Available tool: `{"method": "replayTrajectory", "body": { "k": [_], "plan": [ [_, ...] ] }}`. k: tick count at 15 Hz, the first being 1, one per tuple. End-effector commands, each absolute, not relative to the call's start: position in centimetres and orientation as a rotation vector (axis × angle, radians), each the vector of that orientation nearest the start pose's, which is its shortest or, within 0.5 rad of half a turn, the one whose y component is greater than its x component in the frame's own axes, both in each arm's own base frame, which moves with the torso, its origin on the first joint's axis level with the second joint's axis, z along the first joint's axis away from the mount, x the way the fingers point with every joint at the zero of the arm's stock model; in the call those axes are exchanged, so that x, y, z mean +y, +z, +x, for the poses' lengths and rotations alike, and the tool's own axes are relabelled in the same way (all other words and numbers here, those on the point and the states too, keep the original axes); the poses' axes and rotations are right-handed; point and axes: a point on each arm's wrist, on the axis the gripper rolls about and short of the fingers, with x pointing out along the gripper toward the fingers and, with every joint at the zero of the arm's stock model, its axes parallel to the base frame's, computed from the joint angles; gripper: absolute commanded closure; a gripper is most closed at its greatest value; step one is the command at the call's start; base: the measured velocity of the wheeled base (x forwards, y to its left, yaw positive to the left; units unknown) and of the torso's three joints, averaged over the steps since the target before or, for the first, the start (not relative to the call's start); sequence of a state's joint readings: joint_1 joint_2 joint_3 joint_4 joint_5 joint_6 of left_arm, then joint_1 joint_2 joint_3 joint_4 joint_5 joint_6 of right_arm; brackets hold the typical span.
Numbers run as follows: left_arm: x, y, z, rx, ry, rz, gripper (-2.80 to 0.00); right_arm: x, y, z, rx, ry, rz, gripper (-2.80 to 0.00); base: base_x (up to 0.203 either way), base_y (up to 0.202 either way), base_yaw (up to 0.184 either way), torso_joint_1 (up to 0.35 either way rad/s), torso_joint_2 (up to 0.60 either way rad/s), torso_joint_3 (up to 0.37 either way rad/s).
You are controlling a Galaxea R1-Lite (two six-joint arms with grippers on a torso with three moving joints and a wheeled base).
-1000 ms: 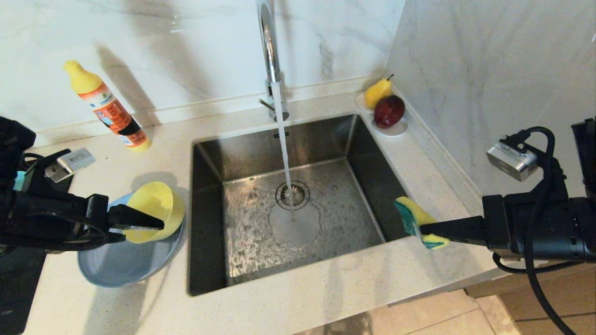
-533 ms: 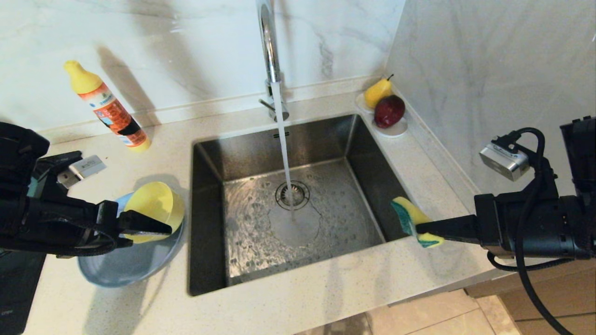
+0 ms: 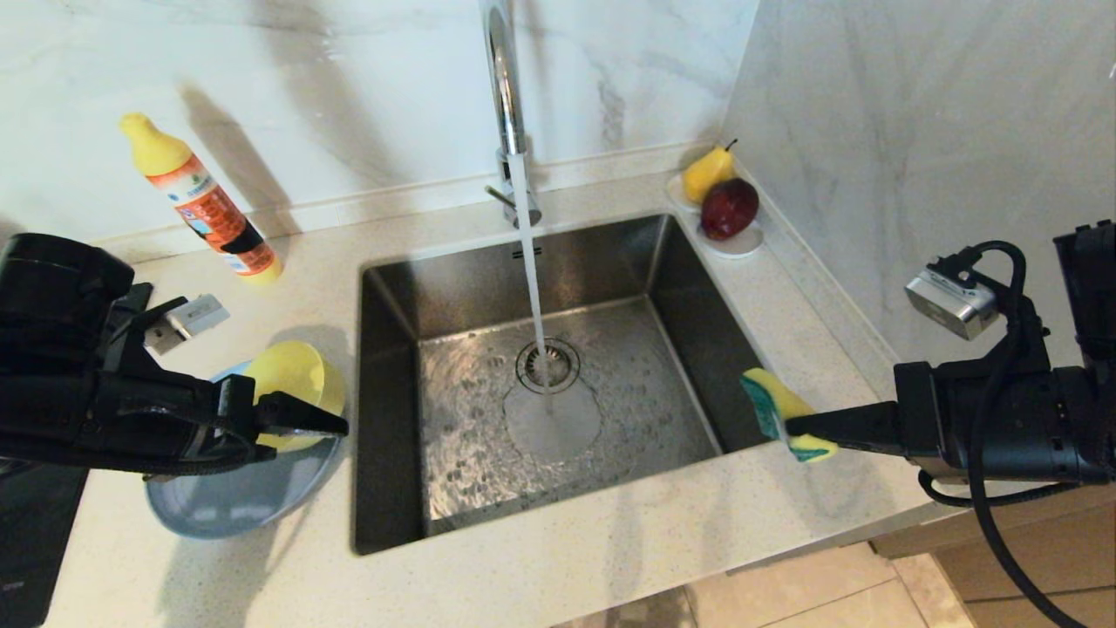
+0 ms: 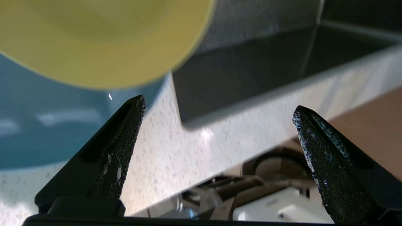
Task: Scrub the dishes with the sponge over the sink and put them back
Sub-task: Place the bowl on the table
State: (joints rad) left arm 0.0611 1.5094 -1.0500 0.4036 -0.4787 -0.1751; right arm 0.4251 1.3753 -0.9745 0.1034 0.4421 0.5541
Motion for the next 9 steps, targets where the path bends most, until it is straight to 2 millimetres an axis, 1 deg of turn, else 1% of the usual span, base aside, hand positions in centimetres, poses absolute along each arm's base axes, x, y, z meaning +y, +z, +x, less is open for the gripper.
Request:
{"method": "replayTrajectory", "body": {
  "k": [1,3,5,9],
  "plan": [
    [0.5,21.0,24.3,0.868,-0.298,-0.394,-2.8,10.0,24.7,19.7,0.744,0.684,0.515,0.0,0.0,0.0,0.0,0.0,0.0,0.0],
    [0.6,21.4,24.6,0.832,-0.292,-0.399,-2.8,10.0,24.7,19.7,0.749,0.693,0.517,0.0,0.0,0.0,0.0,0.0,0.0,0.0],
    [0.6,21.4,24.7,0.811,-0.294,-0.398,-2.8,10.0,24.6,19.7,0.752,0.693,0.517,0.0,0.0,0.0,0.0,0.0,0.0,0.0],
    [0.6,20.0,25.6,0.748,-0.272,-0.373,-2.8,9.9,24.6,19.8,0.752,0.686,0.519,0.0,0.0,0.0,0.0,0.0,0.0,0.0]
  ]
}}
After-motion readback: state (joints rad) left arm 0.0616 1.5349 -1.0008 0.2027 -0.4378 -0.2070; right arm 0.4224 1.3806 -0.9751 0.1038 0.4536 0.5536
